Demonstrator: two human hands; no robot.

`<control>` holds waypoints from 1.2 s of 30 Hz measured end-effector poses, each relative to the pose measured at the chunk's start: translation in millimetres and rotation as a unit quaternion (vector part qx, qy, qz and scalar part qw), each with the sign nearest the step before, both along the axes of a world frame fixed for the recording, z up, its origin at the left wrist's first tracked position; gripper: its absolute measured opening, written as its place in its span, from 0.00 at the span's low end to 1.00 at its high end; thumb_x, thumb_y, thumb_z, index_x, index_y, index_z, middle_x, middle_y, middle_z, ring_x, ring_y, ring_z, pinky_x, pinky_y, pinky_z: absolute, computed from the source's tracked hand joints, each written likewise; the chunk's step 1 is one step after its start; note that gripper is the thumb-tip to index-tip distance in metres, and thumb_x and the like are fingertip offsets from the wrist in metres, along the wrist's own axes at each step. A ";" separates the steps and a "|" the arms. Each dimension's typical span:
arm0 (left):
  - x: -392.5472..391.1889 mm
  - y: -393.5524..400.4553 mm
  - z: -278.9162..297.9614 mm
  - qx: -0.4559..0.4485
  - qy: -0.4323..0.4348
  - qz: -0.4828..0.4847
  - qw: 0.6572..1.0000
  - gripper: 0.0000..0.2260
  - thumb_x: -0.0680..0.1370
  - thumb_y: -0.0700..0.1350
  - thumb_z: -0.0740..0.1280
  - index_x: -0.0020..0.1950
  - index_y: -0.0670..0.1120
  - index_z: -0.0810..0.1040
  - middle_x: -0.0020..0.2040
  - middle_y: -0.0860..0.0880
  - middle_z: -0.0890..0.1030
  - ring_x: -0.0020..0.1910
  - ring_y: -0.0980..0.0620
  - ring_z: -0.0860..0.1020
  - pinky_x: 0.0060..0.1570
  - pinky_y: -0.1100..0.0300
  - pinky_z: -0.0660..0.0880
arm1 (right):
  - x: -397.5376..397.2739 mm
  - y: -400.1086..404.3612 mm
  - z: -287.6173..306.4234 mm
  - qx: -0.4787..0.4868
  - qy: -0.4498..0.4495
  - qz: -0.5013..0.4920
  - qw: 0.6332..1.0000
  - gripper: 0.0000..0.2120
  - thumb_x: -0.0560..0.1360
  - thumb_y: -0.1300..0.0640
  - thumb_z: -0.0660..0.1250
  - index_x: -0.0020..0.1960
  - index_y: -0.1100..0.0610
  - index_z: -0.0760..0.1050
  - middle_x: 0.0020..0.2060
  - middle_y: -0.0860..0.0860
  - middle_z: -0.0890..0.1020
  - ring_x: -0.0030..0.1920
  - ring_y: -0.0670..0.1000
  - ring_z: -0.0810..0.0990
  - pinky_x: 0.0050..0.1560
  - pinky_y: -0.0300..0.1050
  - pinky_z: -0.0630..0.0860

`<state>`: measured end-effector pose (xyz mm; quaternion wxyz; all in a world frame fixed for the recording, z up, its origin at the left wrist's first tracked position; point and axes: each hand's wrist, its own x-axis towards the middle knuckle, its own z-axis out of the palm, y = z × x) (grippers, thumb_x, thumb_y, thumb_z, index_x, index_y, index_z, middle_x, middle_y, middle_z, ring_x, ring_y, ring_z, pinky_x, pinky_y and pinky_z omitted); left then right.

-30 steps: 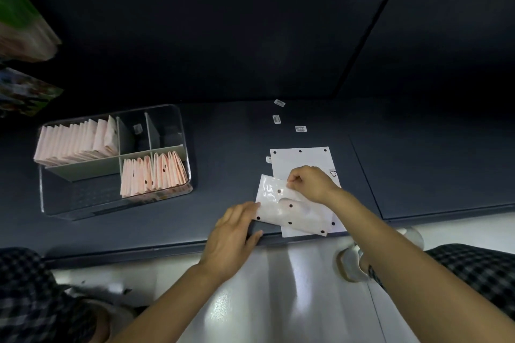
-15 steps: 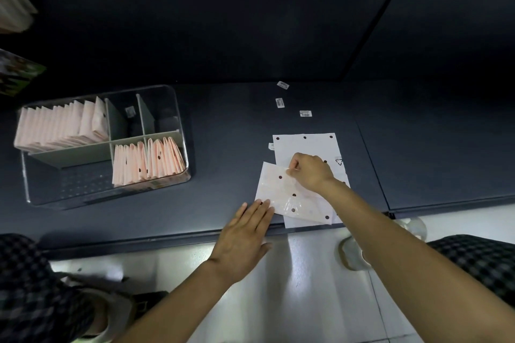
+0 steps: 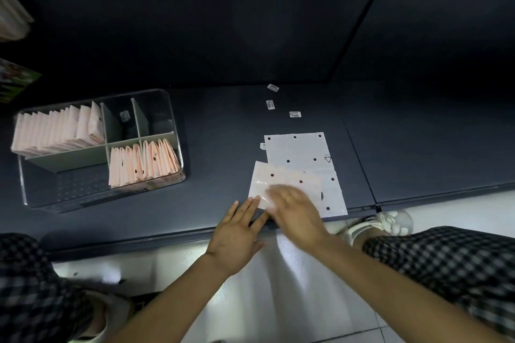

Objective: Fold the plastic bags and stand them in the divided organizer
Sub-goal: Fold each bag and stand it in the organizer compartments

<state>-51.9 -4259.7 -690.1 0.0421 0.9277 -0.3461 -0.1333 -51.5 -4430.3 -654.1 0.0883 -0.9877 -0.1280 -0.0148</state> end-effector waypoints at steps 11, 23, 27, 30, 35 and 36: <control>3.5 1.1 8.9 0.041 0.004 -0.007 0.999 0.29 0.80 0.61 0.49 0.77 0.55 0.40 0.78 0.46 0.39 0.77 0.50 0.40 0.73 0.51 0.37 | -73.6 -68.2 -3.4 -0.184 0.163 -0.031 0.969 0.30 0.78 0.40 0.48 0.71 0.58 0.66 0.72 0.51 0.66 0.71 0.50 0.66 0.72 0.51 0.47; 12.8 -0.5 16.6 0.000 0.042 0.032 0.999 0.27 0.79 0.62 0.55 0.76 0.60 0.53 0.77 0.46 0.48 0.76 0.47 0.49 0.74 0.54 0.42 | -36.4 -51.3 -0.6 0.012 0.074 -0.113 0.991 0.14 0.79 0.49 0.60 0.62 0.52 0.72 0.60 0.47 0.74 0.61 0.50 0.69 0.61 0.40 0.62; 15.4 -3.4 16.5 -0.012 0.045 0.047 0.998 0.26 0.78 0.63 0.56 0.74 0.60 0.58 0.76 0.47 0.51 0.74 0.47 0.53 0.73 0.54 0.48 | -23.3 -48.2 -2.9 -0.021 0.073 -0.072 0.995 0.12 0.77 0.52 0.63 0.59 0.54 0.74 0.57 0.50 0.76 0.57 0.53 0.72 0.58 0.43 0.65; 16.9 -7.5 16.1 -0.030 0.053 0.062 0.996 0.24 0.77 0.63 0.58 0.72 0.60 0.61 0.75 0.46 0.54 0.73 0.46 0.54 0.71 0.54 0.52 | -19.6 -45.9 -0.5 -0.102 0.041 -0.024 0.994 0.06 0.66 0.56 0.76 0.41 0.56 0.81 0.39 0.51 0.82 0.39 0.52 0.80 0.46 0.39 0.76; 19.8 -10.2 16.5 -0.077 0.050 0.090 0.992 0.25 0.75 0.63 0.60 0.70 0.59 0.64 0.72 0.48 0.60 0.71 0.48 0.57 0.67 0.56 0.56 | -17.3 -47.3 -0.1 -0.126 0.019 -0.015 0.992 0.13 0.53 0.64 0.80 0.31 0.54 0.78 0.27 0.48 0.78 0.27 0.49 0.77 0.32 0.36 0.74; 21.5 -8.7 17.2 -0.101 0.043 0.104 0.989 0.25 0.75 0.62 0.62 0.71 0.58 0.65 0.71 0.50 0.63 0.70 0.49 0.58 0.65 0.57 0.57 | -15.6 -48.7 1.5 -0.098 0.025 -0.016 0.995 0.13 0.54 0.65 0.80 0.32 0.55 0.77 0.26 0.48 0.78 0.27 0.49 0.76 0.32 0.35 0.71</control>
